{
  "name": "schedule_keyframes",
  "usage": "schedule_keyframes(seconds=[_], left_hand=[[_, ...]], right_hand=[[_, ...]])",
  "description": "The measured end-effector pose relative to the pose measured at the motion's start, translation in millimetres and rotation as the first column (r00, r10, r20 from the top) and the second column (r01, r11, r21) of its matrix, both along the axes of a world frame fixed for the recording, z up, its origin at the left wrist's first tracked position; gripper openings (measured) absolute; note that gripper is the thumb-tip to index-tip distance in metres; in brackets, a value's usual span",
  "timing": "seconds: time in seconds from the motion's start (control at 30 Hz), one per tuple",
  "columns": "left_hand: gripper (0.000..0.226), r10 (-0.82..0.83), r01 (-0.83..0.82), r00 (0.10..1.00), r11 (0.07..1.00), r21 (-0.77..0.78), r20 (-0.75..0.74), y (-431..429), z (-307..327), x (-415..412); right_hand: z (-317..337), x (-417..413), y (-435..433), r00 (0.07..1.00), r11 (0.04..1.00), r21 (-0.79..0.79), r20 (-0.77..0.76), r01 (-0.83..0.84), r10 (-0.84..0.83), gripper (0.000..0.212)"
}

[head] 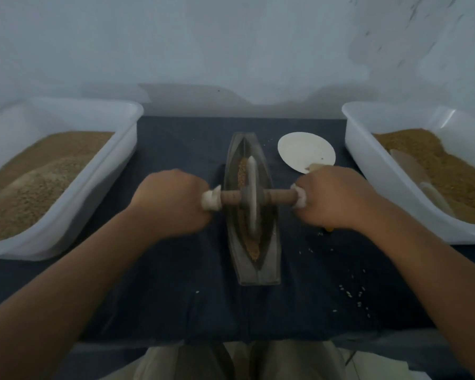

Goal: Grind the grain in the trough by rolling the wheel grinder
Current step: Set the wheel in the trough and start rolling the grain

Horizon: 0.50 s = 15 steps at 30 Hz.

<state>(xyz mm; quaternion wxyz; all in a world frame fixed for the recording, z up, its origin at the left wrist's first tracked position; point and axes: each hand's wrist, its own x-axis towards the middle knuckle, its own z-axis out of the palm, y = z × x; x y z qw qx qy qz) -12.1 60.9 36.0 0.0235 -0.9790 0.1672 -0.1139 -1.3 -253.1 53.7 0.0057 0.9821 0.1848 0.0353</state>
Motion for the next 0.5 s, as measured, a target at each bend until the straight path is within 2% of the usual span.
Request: schedule_keyframes(seconds=[0.07,0.13,0.2,0.3,0.33,0.4,0.5], left_hand=[[0.037,-0.029,0.031,0.997,0.999,-0.029,0.071,10.2,-4.5,-22.9],[0.037,-0.017,0.019,0.998,0.999,-0.035,0.058,11.3,-5.9,-23.3],[0.033,0.049,-0.049,0.999,0.998,-0.032,-0.005,4.6,-9.4,-6.0],[0.031,0.197,-0.2,0.979,0.979,-0.048,-0.057,-8.7,-4.8,43.8],[0.03,0.22,-0.223,0.974,0.973,-0.055,-0.05,-11.8,-1.5,59.5],[0.026,0.227,-0.228,0.973,0.972,-0.051,-0.039,-16.6,6.5,77.5],[0.023,0.183,-0.187,0.978,0.982,-0.031,-0.097,-17.1,13.6,69.5]], right_hand=[[6.3,-15.5,-6.5,0.996,0.998,0.022,-0.075,-0.054,0.056,0.04],[9.1,-11.9,-5.0,0.988,0.999,0.002,-0.147,-0.039,0.039,0.036],[5.7,6.3,2.4,0.998,0.998,-0.061,-0.06,0.001,-0.005,0.033],[-3.9,49.3,17.1,0.971,0.991,-0.117,0.234,0.071,-0.042,0.026],[-3.2,62.2,21.0,0.958,0.989,-0.11,0.279,0.101,-0.067,0.025],[2.6,79.9,25.7,0.96,0.986,-0.089,0.255,0.14,-0.113,0.027],[4.9,76.4,21.9,0.982,0.989,-0.07,0.146,0.128,-0.117,0.03]])
